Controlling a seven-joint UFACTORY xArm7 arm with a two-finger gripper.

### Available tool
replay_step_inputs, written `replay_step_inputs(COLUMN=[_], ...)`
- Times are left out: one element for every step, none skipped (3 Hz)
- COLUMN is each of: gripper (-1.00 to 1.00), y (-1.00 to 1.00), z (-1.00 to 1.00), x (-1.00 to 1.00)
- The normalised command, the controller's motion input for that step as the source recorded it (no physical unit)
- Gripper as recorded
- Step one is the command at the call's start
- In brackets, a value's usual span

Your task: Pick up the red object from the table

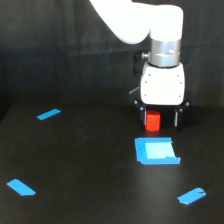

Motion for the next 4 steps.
replay_step_inputs(gripper=[-1.00, -0.98, -1.00, -1.00], y=[-0.17, -0.11, -0.20, -0.29], z=[-0.06, -0.14, -0.08, -0.01], x=[-0.03, -0.04, 0.00, 0.03])
